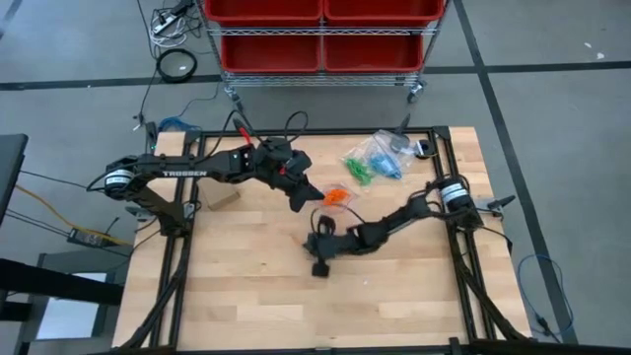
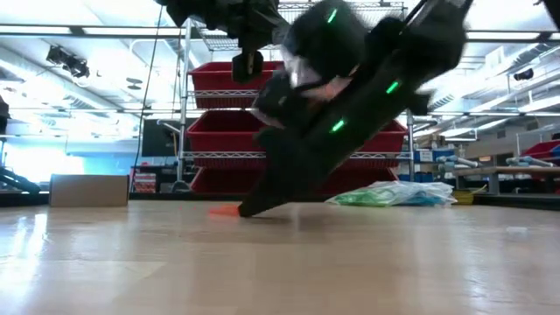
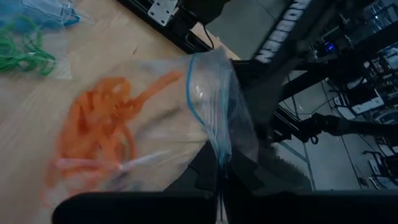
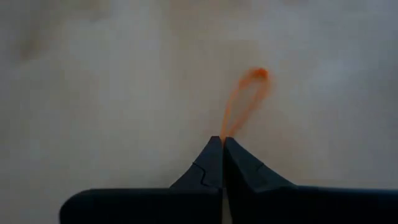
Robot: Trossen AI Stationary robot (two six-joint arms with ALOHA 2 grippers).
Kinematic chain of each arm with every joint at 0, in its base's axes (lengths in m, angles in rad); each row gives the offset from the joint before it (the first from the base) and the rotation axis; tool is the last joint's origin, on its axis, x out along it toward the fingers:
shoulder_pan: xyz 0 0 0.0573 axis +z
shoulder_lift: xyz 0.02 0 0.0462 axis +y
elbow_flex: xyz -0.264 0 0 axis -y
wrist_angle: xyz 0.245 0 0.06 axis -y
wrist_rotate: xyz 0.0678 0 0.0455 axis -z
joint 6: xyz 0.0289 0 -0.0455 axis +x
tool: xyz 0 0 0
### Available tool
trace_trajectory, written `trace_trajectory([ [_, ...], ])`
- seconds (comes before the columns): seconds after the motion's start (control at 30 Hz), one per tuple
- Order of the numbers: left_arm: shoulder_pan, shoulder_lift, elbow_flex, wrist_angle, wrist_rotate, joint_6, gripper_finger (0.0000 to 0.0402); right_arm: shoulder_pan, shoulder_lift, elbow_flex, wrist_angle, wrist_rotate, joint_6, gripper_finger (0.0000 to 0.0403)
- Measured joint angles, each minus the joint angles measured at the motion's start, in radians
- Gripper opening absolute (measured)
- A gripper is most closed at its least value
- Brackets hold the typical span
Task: Sort rubber bands
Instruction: Put the orange rubber band into the transparent zip bag
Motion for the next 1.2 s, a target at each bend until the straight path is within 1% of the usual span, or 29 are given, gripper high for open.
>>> trace_trajectory([
  [0.1,0.0,0.0,0.0,0.001,0.0,0.0,0.0017,0.053,-0.081,0.001,-0.054,0.02,-0.017,0.0],
  [0.23,0.0,0.0,0.0,0.003,0.0,0.0,0.0017,0.117,-0.167,0.006,-0.103,0.106,-0.017,0.0],
  [0.37,0.0,0.0,0.0,0.004,0.0,0.0,0.0017,0.181,-0.241,0.005,-0.124,0.161,-0.019,0.0],
  [0.53,0.0,0.0,0.0,0.003,0.0,-0.003,0.0017,0.241,-0.327,0.007,-0.144,0.277,-0.057,0.0],
  [0.67,0.0,0.0,0.0,0.004,0.0,-0.003,0.0017,0.277,-0.419,0.007,-0.171,0.374,-0.113,0.0],
  [0.83,0.0,0.0,0.0,0.004,0.0,-0.004,0.0017,0.297,-0.537,0.008,-0.244,0.509,-0.176,0.0],
  [1.0,0.0,0.0,0.0,0.005,0.0,-0.003,0.0017,0.292,-0.64,0.008,-0.344,0.598,-0.187,0.0],
  [1.1,0.0,0.0,0.0,0.005,0.0,-0.003,0.0017,0.282,-0.692,0.009,-0.405,0.629,-0.194,0.0],
  [1.2,0.0,0.0,0.0,0.005,-0.001,-0.004,0.0017,0.263,-0.724,0.009,-0.478,0.629,-0.178,0.0],
])
